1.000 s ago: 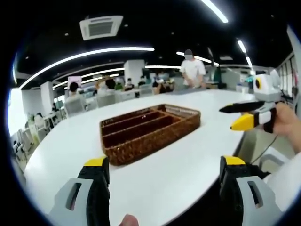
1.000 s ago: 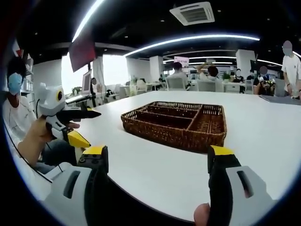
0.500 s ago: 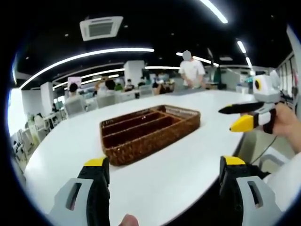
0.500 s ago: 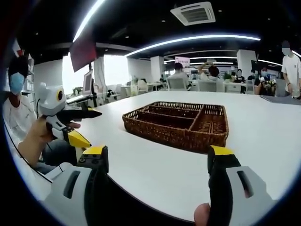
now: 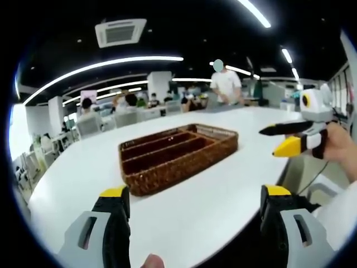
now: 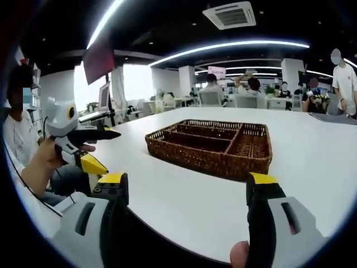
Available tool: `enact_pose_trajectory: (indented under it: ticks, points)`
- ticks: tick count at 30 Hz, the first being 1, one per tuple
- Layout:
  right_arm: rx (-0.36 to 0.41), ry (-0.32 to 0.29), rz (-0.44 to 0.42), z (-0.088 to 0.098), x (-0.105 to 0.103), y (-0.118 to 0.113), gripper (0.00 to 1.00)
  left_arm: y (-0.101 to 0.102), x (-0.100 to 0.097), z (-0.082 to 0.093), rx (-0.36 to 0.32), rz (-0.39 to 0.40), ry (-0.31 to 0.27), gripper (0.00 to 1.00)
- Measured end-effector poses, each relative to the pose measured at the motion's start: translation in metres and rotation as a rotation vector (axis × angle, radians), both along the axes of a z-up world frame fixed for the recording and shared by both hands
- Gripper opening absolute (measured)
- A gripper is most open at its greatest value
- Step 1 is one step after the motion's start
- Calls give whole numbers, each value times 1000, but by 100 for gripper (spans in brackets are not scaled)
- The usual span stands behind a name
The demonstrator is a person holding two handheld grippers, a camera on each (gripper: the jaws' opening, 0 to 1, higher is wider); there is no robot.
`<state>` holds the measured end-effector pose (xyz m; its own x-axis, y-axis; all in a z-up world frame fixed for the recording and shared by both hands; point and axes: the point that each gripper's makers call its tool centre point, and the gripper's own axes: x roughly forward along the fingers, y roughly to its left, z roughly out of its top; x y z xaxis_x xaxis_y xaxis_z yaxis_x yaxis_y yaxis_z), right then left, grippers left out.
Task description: Arrange the knives, forks, and spoons in their matching storage slots by inserting each utensil handle-first until every utensil is classified and aligned in the correct compartment
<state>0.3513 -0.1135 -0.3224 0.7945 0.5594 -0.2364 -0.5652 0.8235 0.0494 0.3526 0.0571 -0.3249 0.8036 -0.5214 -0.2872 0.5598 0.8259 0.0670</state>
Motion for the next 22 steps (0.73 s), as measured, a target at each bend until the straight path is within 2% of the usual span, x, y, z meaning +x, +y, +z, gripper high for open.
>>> enact_pose_trajectory:
  ticks: [22]
  points:
    - [-1,-2,-1,3,0,-2,90,-3,1,1,6,-5,1,98]
